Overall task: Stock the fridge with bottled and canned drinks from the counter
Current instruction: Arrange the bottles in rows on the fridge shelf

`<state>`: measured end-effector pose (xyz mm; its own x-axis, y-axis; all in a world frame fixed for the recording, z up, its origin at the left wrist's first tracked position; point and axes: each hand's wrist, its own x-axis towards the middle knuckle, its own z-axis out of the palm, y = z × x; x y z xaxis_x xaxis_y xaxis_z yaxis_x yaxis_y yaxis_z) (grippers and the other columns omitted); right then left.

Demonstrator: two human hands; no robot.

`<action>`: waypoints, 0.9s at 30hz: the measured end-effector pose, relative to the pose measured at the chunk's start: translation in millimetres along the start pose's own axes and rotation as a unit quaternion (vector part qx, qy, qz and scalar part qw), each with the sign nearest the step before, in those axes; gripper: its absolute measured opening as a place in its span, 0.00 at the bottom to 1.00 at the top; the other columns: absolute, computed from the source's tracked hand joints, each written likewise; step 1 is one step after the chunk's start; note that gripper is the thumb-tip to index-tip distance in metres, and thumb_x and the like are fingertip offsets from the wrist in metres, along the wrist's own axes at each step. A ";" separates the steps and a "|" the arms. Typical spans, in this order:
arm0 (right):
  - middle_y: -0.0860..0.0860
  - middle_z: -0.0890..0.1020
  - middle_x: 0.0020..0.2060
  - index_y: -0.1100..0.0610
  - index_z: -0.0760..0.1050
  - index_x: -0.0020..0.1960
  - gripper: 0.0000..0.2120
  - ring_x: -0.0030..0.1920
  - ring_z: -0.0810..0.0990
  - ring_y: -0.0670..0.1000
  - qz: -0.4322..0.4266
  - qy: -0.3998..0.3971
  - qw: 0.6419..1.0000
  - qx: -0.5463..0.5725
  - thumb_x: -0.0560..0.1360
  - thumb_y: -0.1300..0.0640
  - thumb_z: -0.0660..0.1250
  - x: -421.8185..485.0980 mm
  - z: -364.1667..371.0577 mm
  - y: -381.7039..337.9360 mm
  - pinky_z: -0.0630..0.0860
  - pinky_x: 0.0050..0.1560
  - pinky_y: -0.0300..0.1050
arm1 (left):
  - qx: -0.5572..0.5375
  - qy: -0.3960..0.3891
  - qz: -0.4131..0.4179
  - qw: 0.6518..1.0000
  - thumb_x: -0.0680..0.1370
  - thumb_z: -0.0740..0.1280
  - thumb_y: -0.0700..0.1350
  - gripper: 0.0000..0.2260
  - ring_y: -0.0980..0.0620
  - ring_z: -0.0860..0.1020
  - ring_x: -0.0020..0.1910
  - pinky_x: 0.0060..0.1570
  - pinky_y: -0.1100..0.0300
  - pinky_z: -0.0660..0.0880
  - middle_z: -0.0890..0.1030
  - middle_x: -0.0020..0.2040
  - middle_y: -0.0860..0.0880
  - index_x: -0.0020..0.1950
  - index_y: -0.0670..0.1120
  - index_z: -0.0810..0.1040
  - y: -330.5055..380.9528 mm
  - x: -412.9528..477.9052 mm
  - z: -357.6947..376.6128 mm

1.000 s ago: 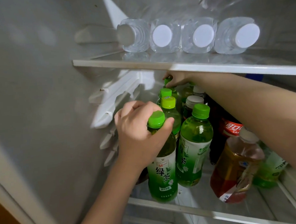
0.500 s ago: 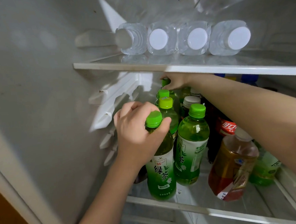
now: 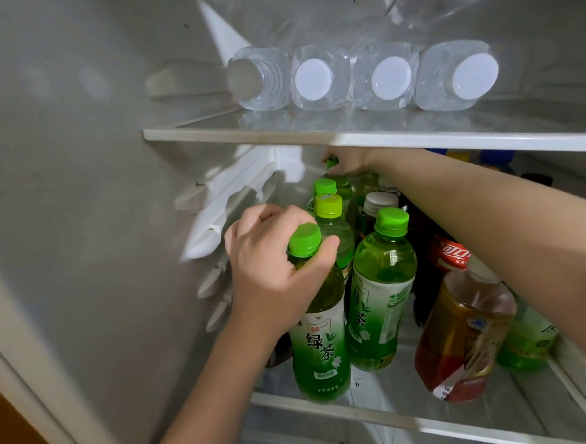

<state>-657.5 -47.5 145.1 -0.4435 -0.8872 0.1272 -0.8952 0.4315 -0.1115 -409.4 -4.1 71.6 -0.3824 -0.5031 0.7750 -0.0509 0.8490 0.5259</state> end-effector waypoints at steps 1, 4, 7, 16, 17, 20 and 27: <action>0.66 0.72 0.63 0.72 0.67 0.66 0.18 0.64 0.69 0.63 0.000 -0.002 1.000 0.003 0.77 0.67 0.61 1.5 0.3 0.6 0.63 0.52 0.42 | -0.001 -0.001 0.001 1.000 0.68 0.61 0.60 0.13 0.61 0.66 0.49 0.57 0.54 0.62 0.73 0.37 0.64 0.38 0.51 0.75 0.1 -0.3 -0.3; 0.64 0.72 0.64 0.69 0.66 0.67 0.19 0.65 0.69 0.61 -0.006 -0.010 1.000 0.015 0.77 0.66 0.61 3.8 -1.4 1.3 0.62 0.49 0.41 | 0.001 0.000 0.001 1.000 0.68 0.62 0.60 0.13 0.61 0.66 0.49 0.57 0.55 0.62 0.74 0.37 0.64 0.38 0.50 0.76 -0.3 0.2 -0.2; 0.62 0.71 0.65 0.65 0.66 0.69 0.20 0.65 0.69 0.60 -0.005 -0.020 0.999 0.026 0.77 0.65 0.61 3.2 -3.4 5.2 0.65 0.60 0.44 | 0.000 0.000 0.000 1.000 0.67 0.62 0.59 0.13 0.61 0.67 0.49 0.57 0.54 0.62 0.74 0.38 0.63 0.38 0.50 0.76 -0.5 0.6 0.5; 0.59 0.71 0.66 0.63 0.67 0.69 0.21 0.64 0.71 0.58 -0.022 -0.009 0.999 0.035 0.77 0.64 0.62 -3.1 -3.3 10.4 0.66 0.61 0.44 | -0.002 0.000 0.000 1.000 0.68 0.62 0.60 0.14 0.61 0.67 0.49 0.58 0.53 0.63 0.74 0.38 0.64 0.38 0.50 0.76 0.7 -0.7 0.1; 0.60 0.71 0.66 0.63 0.67 0.69 0.21 0.64 0.71 0.58 -0.026 -0.006 0.999 0.034 0.77 0.64 0.62 -4.0 -3.1 10.7 0.65 0.61 0.43 | -0.002 -0.003 0.000 1.000 0.68 0.61 0.60 0.14 0.60 0.67 0.50 0.58 0.53 0.63 0.74 0.38 0.64 0.38 0.50 0.76 0.7 -0.8 -0.1; 0.60 0.70 0.67 0.65 0.65 0.70 0.22 0.66 0.69 0.58 -0.036 -0.006 0.999 0.030 0.78 0.64 0.62 -7.5 -4.1 10.9 0.62 0.60 0.38 | 0.002 -0.008 0.001 1.000 0.68 0.61 0.60 0.14 0.58 0.68 0.50 0.59 0.53 0.63 0.74 0.38 0.64 0.38 0.50 0.76 -0.1 -0.5 -0.6; 0.57 0.68 0.70 0.59 0.63 0.72 0.22 0.69 0.67 0.56 -0.035 0.025 0.997 0.070 0.79 0.60 0.59 -15.6 -5.9 2.9 0.63 0.69 0.46 | -0.001 -0.014 0.002 1.000 0.68 0.61 0.61 0.15 0.58 0.68 0.50 0.60 0.48 0.65 0.73 0.38 0.65 0.39 0.50 0.76 0.6 -0.6 -2.3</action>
<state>-653.4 -31.4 148.6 -0.3849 -0.9038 0.1872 -0.9107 0.3389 -0.2363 -407.1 -3.7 72.3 -0.4076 -0.4944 0.7677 -0.0473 0.8510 0.5230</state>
